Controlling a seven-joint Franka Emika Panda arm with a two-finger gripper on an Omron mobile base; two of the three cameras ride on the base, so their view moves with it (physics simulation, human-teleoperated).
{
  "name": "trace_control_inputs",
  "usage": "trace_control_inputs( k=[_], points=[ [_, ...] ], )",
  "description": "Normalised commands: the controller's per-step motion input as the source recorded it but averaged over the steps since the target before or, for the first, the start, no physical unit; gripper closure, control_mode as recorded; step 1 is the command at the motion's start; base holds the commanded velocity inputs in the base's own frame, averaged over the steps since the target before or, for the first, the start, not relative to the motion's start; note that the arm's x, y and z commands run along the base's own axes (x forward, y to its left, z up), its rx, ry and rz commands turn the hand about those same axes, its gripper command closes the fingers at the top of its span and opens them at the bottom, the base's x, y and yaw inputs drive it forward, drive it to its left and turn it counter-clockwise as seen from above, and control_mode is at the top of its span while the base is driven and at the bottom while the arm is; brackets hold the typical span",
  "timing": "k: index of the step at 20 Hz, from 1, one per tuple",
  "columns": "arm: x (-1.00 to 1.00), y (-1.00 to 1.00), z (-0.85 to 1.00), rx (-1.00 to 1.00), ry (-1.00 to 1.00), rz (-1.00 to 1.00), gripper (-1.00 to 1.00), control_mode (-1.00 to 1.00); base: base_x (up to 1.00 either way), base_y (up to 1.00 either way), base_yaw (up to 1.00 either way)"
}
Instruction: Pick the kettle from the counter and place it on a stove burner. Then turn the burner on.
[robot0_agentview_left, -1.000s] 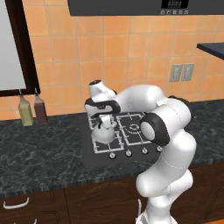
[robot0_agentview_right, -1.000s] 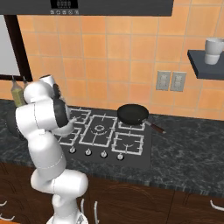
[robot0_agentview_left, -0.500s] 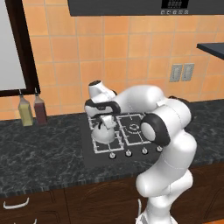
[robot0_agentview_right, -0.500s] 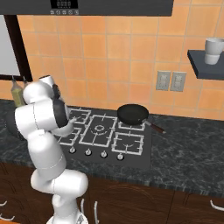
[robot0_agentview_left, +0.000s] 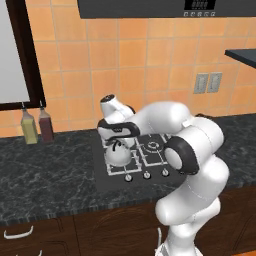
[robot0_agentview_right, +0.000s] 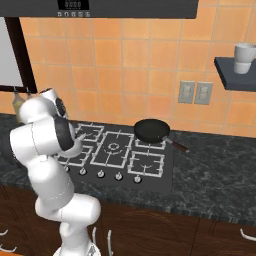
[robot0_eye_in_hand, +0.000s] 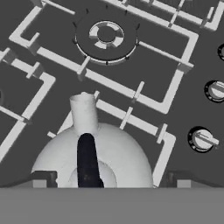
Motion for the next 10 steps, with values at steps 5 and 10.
trace_control_inputs(
  k=[5,10],
  points=[
    [-0.06,-0.04,-0.09,-0.04,-0.05,0.30,-1.00,-1.00,0.00,0.00,0.00],
    [0.00,0.00,-0.01,-0.03,-0.09,0.32,-1.00,-1.00,0.00,0.00,0.00]
  ],
)
